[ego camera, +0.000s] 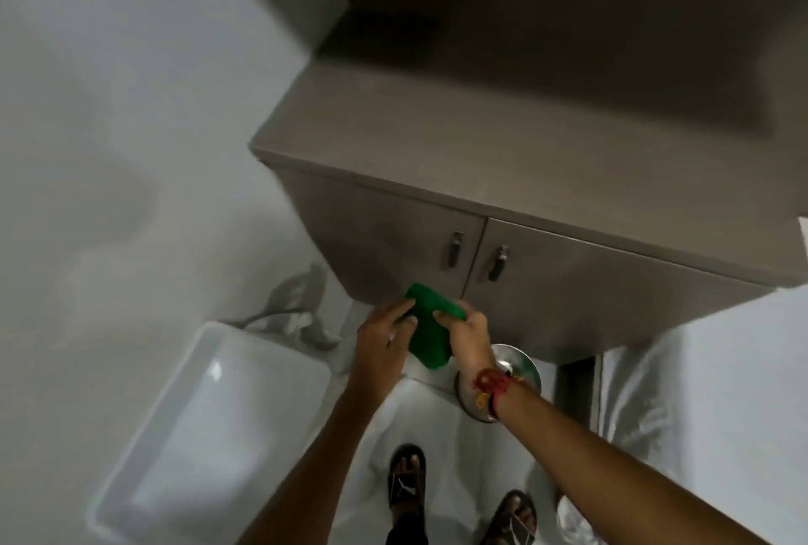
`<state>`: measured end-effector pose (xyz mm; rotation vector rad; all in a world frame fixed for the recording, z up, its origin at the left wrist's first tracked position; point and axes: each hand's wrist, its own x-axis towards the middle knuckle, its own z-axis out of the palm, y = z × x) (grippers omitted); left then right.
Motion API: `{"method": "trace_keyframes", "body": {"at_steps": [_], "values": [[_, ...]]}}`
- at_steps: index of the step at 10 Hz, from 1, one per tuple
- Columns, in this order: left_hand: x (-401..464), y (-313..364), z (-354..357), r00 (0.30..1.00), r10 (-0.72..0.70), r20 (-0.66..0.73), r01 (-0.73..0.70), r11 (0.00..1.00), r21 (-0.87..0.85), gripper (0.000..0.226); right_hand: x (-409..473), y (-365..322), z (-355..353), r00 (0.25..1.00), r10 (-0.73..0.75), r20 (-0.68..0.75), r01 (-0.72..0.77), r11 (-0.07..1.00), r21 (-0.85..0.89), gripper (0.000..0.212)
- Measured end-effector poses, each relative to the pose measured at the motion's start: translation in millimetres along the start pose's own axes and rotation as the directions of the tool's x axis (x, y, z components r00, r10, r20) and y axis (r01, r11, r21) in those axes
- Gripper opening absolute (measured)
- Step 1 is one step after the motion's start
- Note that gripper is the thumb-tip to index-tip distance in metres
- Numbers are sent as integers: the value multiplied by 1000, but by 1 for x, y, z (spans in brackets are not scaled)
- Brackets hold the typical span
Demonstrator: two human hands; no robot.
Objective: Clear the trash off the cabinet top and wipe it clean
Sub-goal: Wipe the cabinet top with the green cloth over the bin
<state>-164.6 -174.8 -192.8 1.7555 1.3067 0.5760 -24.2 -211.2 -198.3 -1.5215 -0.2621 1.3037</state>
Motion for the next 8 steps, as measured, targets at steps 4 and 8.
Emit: {"method": "trace_keyframes", "body": {"at_steps": [4,8], "values": [[-54,-45,-197,844,-525,-110,473,825,-310,26,-73,-2,166,897,266,353,-225,962,-151,13],[-118,-112,-218,734,-664,-147,679,725,116,49,-108,75,205,807,473,354,-271,828,-491,64]]}}
